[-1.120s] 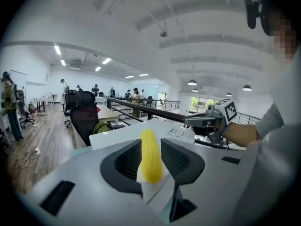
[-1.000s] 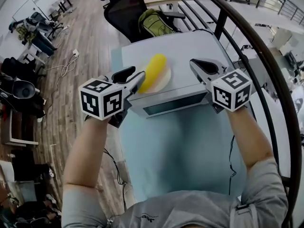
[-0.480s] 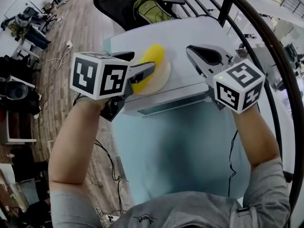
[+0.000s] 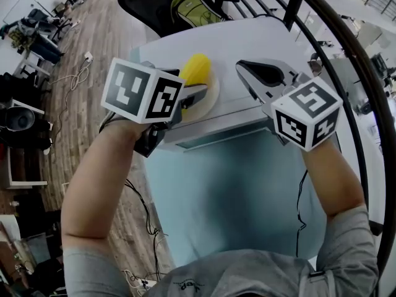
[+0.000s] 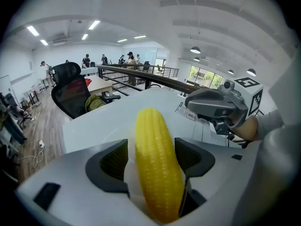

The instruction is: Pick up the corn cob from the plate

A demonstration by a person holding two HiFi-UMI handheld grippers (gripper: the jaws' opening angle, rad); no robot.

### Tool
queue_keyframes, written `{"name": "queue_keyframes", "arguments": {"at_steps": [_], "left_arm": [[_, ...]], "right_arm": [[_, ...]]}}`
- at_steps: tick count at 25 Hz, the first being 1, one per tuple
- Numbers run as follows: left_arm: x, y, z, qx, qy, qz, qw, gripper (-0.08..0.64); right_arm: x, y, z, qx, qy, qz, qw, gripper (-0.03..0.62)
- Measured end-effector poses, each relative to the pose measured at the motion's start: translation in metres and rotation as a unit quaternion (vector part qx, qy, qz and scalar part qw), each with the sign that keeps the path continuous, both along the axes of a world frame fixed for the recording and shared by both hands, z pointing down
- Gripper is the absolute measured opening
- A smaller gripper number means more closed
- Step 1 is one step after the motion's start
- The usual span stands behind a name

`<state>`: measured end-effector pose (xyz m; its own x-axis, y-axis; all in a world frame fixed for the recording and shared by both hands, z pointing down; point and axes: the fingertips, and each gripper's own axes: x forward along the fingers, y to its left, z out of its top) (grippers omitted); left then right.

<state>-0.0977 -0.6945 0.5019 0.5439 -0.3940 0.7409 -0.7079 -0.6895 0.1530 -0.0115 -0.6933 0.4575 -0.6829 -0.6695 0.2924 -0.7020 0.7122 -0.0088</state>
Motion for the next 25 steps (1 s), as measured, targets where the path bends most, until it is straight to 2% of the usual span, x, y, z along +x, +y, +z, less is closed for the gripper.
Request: {"name": "queue_keyframes", "arguments": {"at_steps": [3, 5, 13, 18, 25], "left_arm": [[-0.001, 0.001, -0.002, 0.005, -0.009, 0.002, 0.9999, 0.315], [-0.002, 0.0, -0.002, 0.007, -0.012, 0.002, 0.9999, 0.27], [0.003, -0.003, 0.0, 0.012, 0.011, 0.005, 0.9999, 0.264], [0.004, -0.006, 0.002, 0.032, -0.004, 0.0, 0.9995, 0.264], [-0.002, -0.009, -0.019, 0.059, 0.028, -0.011, 0.9978, 0.264]], "right_arm": [[0.001, 0.002, -0.002, -0.002, 0.001, 0.002, 1.0, 0.015], [0.003, 0.003, -0.003, -0.002, 0.002, 0.003, 1.0, 0.015], [0.012, 0.003, -0.005, 0.001, 0.007, 0.009, 1.0, 0.015], [0.016, 0.007, -0.001, 0.002, 0.008, 0.009, 1.0, 0.015], [0.022, 0.009, -0.007, 0.009, 0.013, 0.018, 1.0, 0.015]]}}
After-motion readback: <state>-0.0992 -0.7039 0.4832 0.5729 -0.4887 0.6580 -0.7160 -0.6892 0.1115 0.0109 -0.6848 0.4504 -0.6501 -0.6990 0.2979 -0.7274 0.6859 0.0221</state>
